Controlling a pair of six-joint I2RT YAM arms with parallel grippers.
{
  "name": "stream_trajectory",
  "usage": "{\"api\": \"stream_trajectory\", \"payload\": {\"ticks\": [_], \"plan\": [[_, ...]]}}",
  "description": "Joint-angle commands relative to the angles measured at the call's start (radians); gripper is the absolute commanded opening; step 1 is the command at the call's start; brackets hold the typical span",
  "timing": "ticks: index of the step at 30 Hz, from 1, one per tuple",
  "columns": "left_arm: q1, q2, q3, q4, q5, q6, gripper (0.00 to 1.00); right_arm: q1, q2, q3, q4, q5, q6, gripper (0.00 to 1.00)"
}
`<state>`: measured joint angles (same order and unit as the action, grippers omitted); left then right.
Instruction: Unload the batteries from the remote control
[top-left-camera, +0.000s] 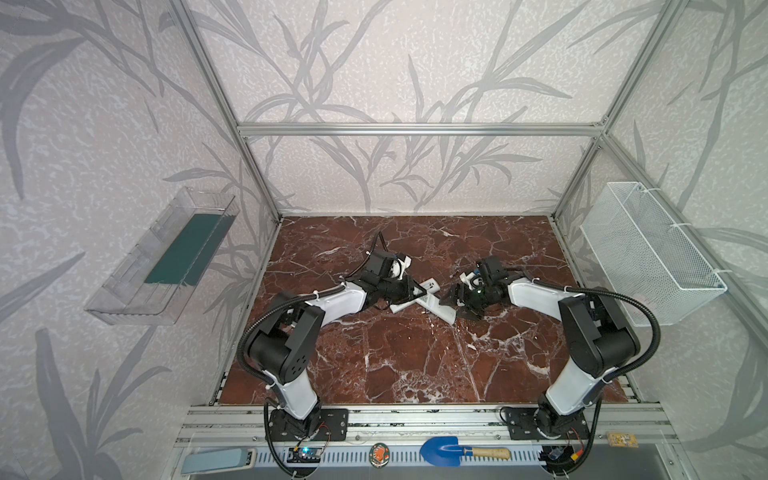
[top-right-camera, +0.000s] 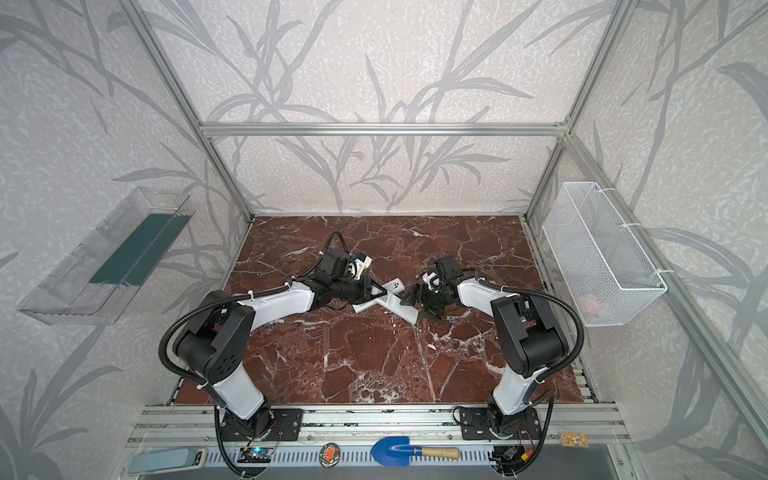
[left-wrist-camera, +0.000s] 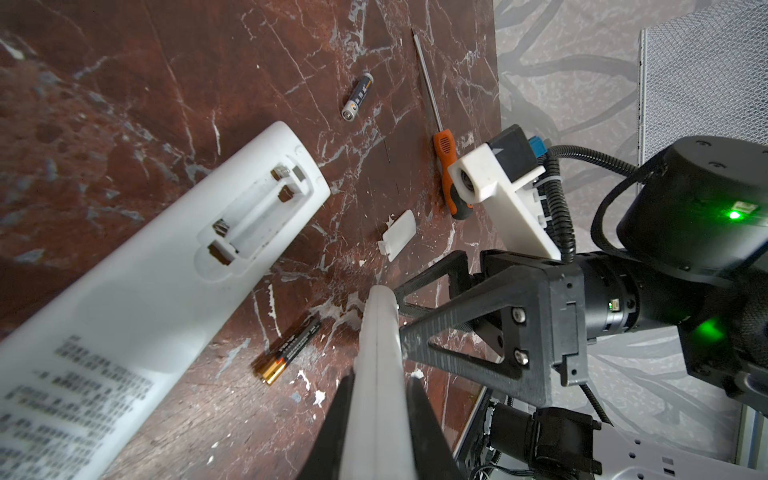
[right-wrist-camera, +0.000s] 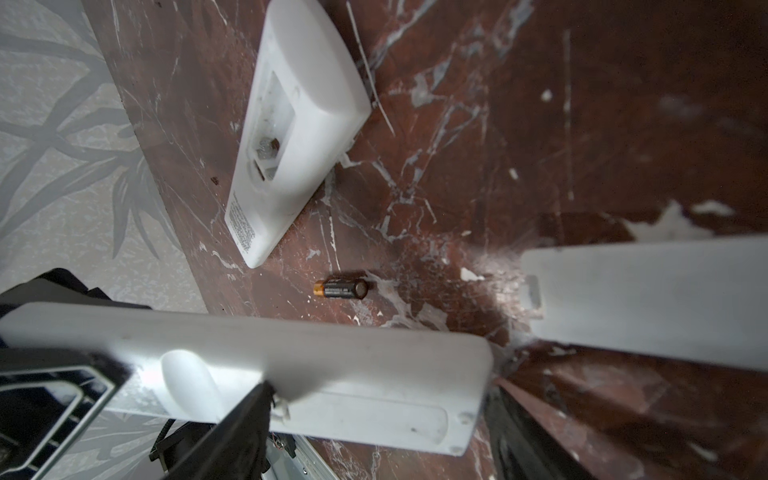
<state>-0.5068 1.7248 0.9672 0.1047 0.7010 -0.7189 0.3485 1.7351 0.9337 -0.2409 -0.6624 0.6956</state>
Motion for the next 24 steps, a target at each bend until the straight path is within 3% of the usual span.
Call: {"api": "stream_trajectory", "payload": {"ticks": [1,24], "plan": [[-0.017,0.014,0.027,-0.001,0.006,0.01,0.0,0.023,0.042,-0.02,-0.043,0.033,-0.042,0.78],[-0.031,0.028,0.045,-0.007,-0.004,0.01,0.0,0.075,0.072,0.012,-0.13,0.088,-0.109,0.79]]}}
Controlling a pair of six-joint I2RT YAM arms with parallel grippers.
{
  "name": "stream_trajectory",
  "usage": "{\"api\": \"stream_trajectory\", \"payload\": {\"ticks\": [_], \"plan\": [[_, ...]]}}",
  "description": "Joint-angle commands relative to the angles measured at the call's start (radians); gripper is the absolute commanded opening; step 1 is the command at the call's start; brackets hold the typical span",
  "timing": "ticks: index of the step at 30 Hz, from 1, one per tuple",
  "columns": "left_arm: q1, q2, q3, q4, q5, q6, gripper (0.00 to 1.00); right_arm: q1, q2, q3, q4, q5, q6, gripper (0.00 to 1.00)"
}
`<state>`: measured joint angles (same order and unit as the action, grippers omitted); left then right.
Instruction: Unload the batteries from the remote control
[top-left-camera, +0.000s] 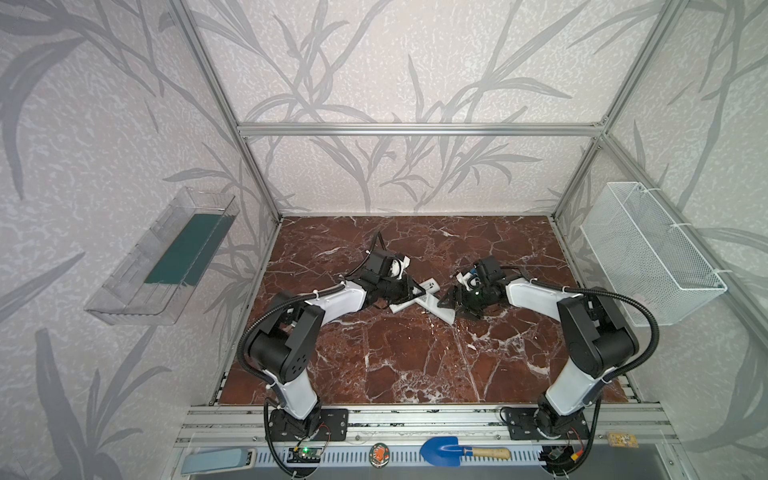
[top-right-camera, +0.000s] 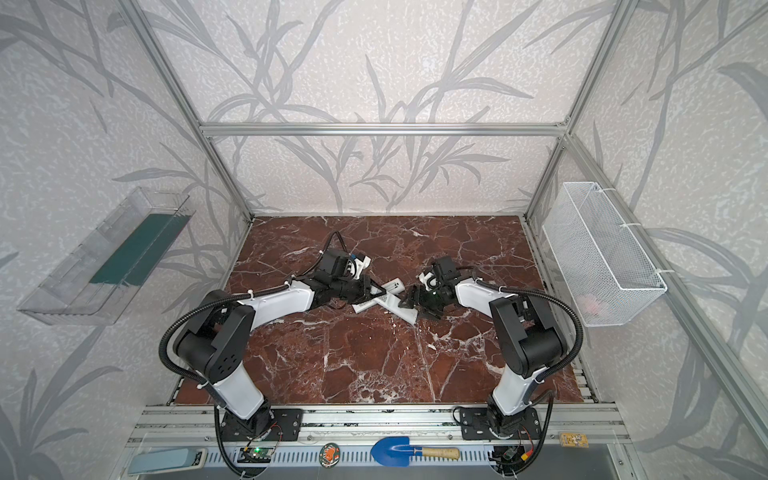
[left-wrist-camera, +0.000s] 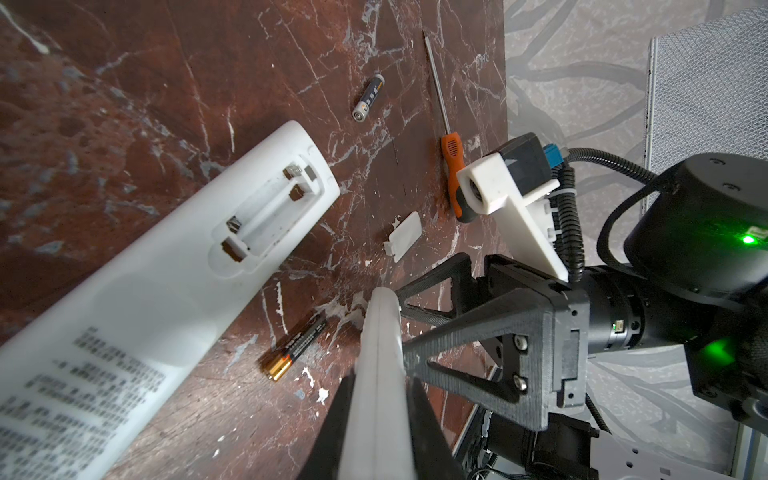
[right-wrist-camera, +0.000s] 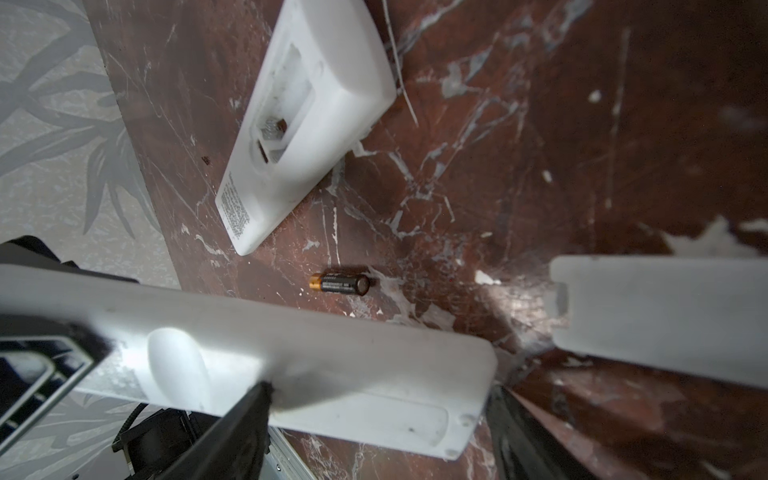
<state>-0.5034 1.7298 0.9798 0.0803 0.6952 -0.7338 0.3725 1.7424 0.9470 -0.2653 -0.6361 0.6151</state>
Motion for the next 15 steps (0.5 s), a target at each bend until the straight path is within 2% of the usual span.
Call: {"api": "stream_trajectory", "payload": {"ticks": [1,6,8,11,15], "plan": [[-0.034,0.02,0.033,0.014,-0.001,0.025,0.0,0.055,0.068,0.012,-0.146,0.093,-0.041,0.79],[-0.042,0.004,0.038,-0.016,-0.036,0.042,0.0,0.114,0.095,0.132,-0.439,0.377,-0.119,0.8],[-0.05,-0.009,0.041,-0.034,-0.066,0.056,0.0,0.139,0.086,0.16,-0.506,0.459,-0.122,0.81],[-0.066,-0.027,0.06,-0.12,-0.143,0.089,0.0,0.158,0.053,0.178,-0.569,0.525,-0.104,0.83],[-0.089,-0.029,0.109,-0.252,-0.229,0.133,0.0,0.159,0.001,0.18,-0.617,0.544,-0.089,0.83]]}}
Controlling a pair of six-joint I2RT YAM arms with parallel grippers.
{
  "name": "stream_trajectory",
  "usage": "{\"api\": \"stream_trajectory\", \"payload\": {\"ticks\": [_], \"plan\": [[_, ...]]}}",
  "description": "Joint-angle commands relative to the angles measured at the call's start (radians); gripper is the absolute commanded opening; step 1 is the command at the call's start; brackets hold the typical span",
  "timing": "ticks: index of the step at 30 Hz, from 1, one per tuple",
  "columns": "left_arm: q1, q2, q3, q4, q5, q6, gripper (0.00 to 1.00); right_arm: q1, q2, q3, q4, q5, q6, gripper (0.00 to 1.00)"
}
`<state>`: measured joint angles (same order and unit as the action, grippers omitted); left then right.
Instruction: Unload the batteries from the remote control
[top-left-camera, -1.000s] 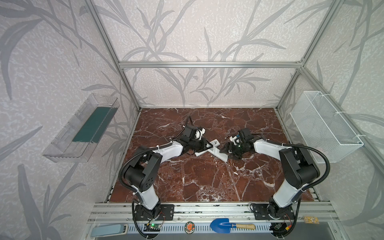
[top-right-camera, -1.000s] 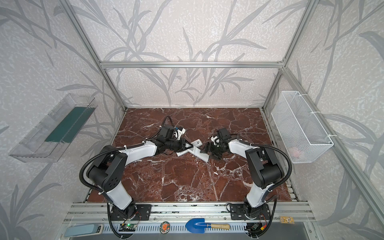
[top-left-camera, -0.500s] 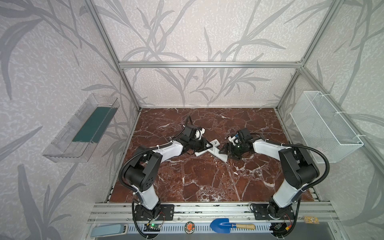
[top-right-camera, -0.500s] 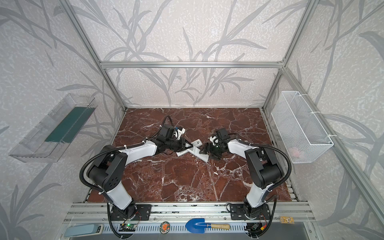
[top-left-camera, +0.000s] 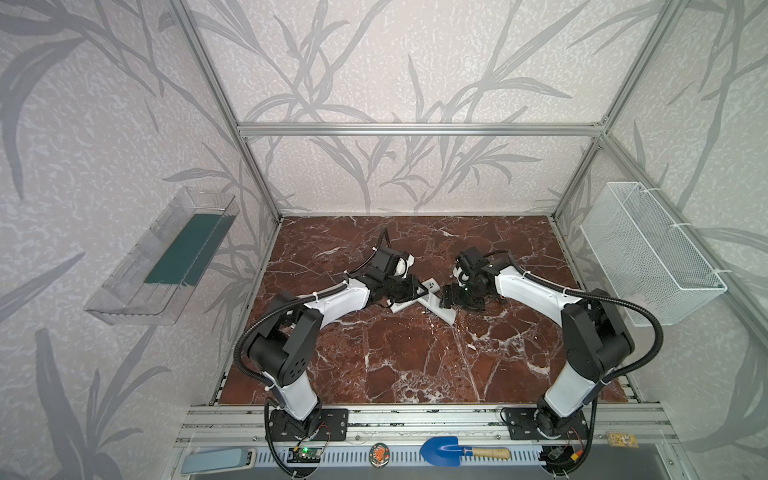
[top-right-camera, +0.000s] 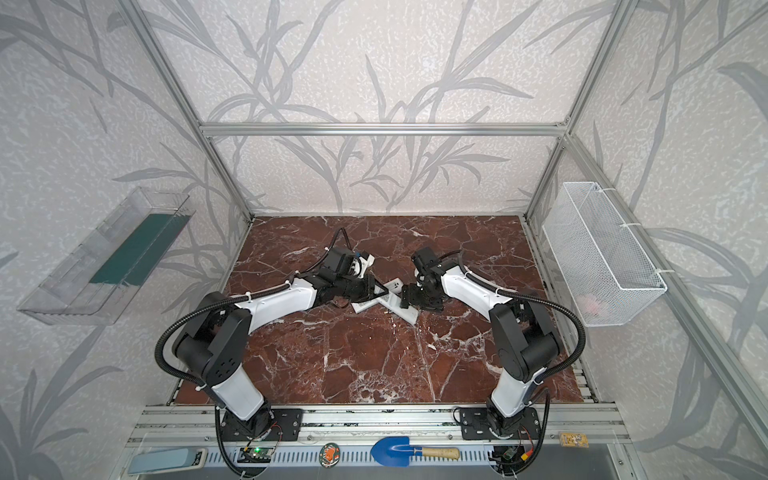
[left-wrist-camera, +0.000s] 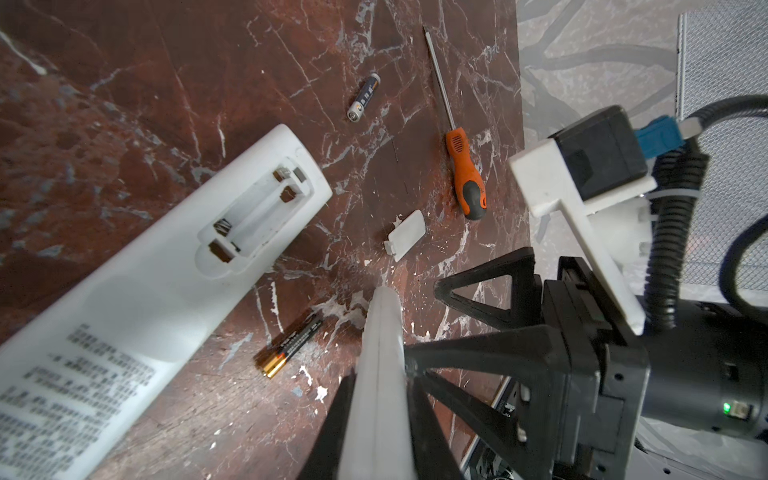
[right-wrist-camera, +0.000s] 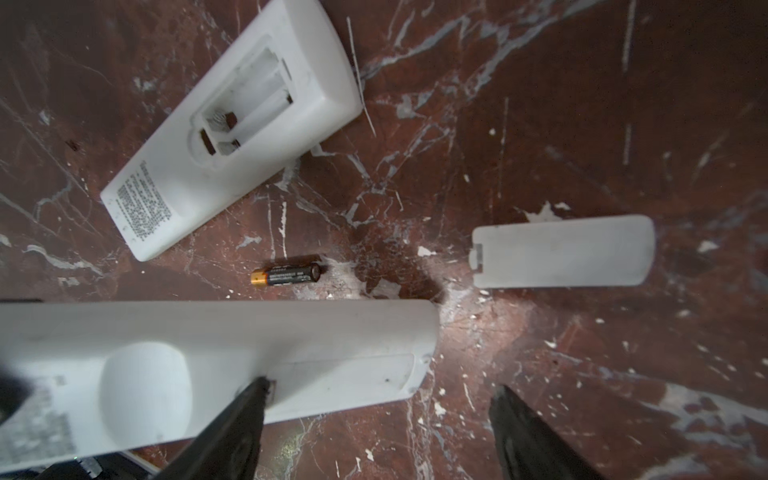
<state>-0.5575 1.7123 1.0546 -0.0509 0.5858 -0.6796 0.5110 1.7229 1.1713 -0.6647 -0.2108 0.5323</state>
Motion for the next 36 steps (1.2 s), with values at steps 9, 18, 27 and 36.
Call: {"api": "stream_trajectory", "payload": {"ticks": [9,18,27,36], "plan": [[-0.043,0.011,0.088,-0.213,-0.142,0.099,0.0,-0.029,-0.123,-0.126,-0.269,0.107,-0.005,0.84],[-0.042,0.009,0.093,-0.22,-0.147,0.104,0.0,-0.098,-0.31,-0.224,-0.194,-0.038,-0.026,0.84],[-0.042,0.012,0.086,-0.213,-0.122,0.109,0.0,-0.115,-0.346,-0.236,-0.091,-0.172,-0.051,0.85],[-0.032,0.008,0.064,-0.189,-0.073,0.1,0.0,-0.182,-0.292,-0.207,-0.038,-0.27,-0.067,0.85]]}}
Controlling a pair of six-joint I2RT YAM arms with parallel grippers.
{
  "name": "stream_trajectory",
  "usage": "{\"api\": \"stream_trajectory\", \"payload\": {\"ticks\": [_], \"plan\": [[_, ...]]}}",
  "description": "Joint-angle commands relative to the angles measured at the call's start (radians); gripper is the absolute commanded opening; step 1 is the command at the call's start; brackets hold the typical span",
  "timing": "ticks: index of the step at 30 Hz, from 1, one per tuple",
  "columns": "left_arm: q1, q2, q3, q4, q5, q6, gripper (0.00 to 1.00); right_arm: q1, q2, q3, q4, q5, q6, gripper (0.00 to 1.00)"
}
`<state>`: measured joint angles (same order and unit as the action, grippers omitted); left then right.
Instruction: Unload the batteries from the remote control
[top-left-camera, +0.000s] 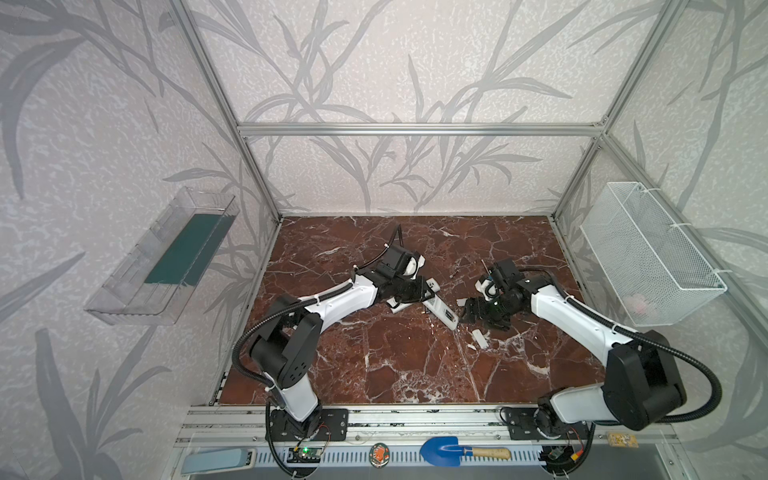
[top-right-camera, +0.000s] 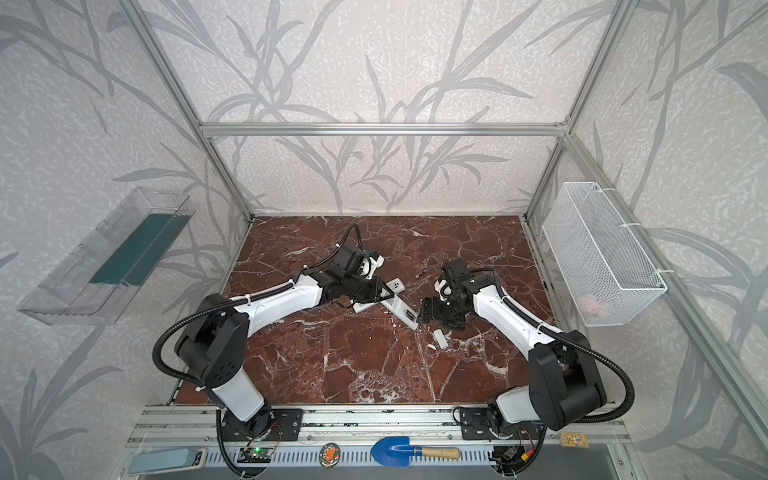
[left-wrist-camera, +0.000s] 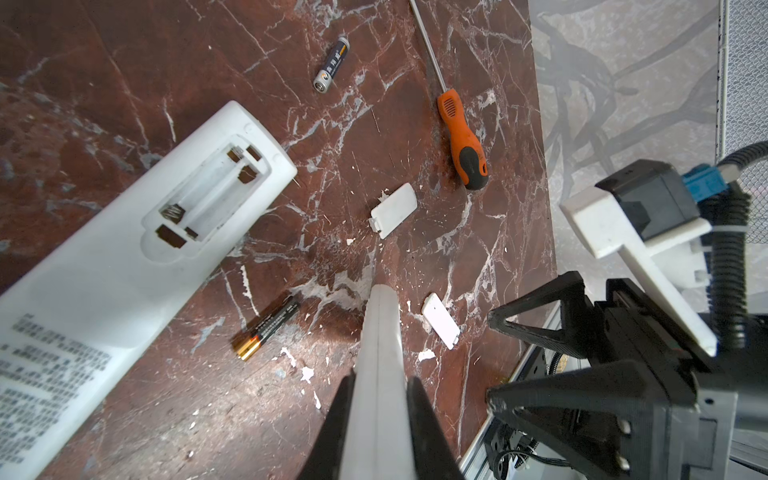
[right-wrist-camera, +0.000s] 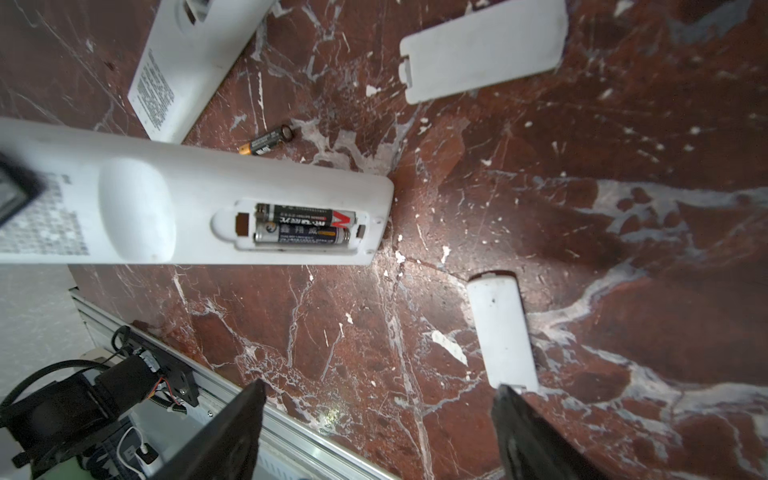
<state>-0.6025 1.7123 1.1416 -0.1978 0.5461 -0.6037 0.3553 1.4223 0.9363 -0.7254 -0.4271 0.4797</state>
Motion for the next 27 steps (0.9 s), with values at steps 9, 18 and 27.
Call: {"api": "stream_trajectory", "payload": {"ticks": [9,18,27], "plan": [[0.048,-0.02,-0.081,0.029,0.019,-0.033,0.0,-0.14,0.024,0.068,-0.019,-0.072,-0.04,0.85],[0.062,-0.043,-0.134,0.097,0.058,-0.076,0.0,-0.196,0.085,0.164,-0.126,0.114,-0.094,0.84],[0.106,-0.086,-0.25,0.179,0.079,-0.143,0.01,-0.207,0.143,0.224,-0.16,0.202,-0.145,0.85]]}}
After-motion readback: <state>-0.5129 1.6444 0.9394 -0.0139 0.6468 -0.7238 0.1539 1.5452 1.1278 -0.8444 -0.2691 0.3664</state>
